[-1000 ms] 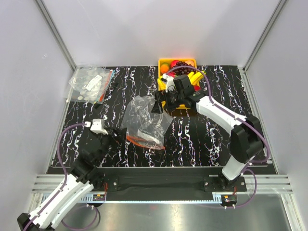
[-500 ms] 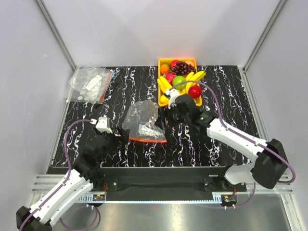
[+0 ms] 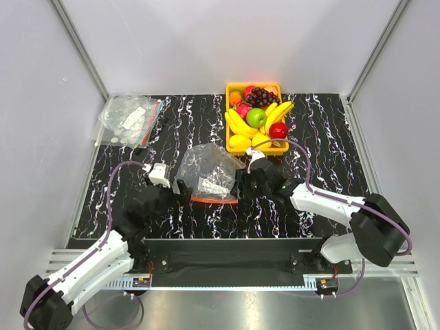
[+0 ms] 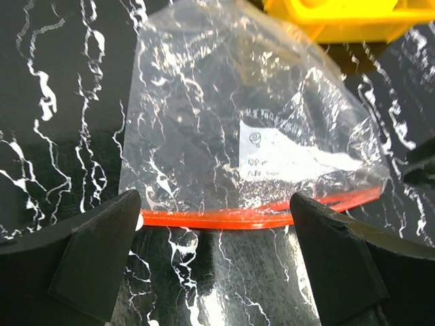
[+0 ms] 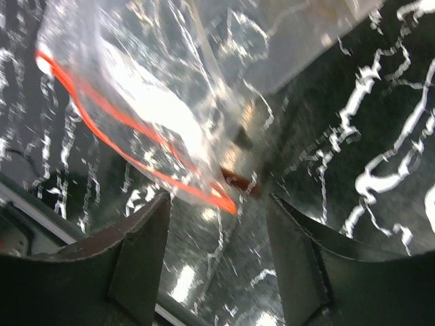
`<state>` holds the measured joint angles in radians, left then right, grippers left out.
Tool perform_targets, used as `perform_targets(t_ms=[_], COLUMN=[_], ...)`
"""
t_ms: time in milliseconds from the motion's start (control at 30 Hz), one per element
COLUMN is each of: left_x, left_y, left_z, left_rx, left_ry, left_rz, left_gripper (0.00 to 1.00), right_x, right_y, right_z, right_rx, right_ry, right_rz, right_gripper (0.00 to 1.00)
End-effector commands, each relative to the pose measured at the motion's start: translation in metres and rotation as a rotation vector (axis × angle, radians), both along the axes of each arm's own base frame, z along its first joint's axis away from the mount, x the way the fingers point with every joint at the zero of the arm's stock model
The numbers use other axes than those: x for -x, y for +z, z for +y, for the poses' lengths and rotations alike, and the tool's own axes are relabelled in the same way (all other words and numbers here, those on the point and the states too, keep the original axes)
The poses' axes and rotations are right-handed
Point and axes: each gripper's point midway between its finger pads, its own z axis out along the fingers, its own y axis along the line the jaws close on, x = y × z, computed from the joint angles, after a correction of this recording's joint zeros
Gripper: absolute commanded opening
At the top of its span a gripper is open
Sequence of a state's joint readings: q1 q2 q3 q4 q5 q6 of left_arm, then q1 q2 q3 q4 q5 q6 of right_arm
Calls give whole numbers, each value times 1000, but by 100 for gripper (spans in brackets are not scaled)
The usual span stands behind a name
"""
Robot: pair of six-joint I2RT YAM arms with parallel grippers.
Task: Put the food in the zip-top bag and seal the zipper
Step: Place the zipper food storage bag at the center of the board, then pick up the zipper food storage bag at the center of the board.
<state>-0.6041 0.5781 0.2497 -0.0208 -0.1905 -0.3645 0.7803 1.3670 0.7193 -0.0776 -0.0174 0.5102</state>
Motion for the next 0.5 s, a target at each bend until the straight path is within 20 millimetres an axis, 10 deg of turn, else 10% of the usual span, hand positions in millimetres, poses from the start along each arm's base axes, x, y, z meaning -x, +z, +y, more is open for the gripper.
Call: perform_targets(t_ms=[0, 233, 467], left_x=[-10, -8, -3], left_y=[33, 33, 34], left_z=[-17, -23, -49], left_rx=[47, 55, 32], left_ry=[-51, -88, -202], left_rz=[-72, -76, -89], left_gripper=[99, 99, 98], right_x=[-23, -32, -35], right_y=[29, 0, -14], right_z=[24, 33, 18], right_rx=[-113, -34, 4], right_ry=[-10, 5, -71], right_rz=[-88, -22, -24], right_gripper=[67, 65, 0])
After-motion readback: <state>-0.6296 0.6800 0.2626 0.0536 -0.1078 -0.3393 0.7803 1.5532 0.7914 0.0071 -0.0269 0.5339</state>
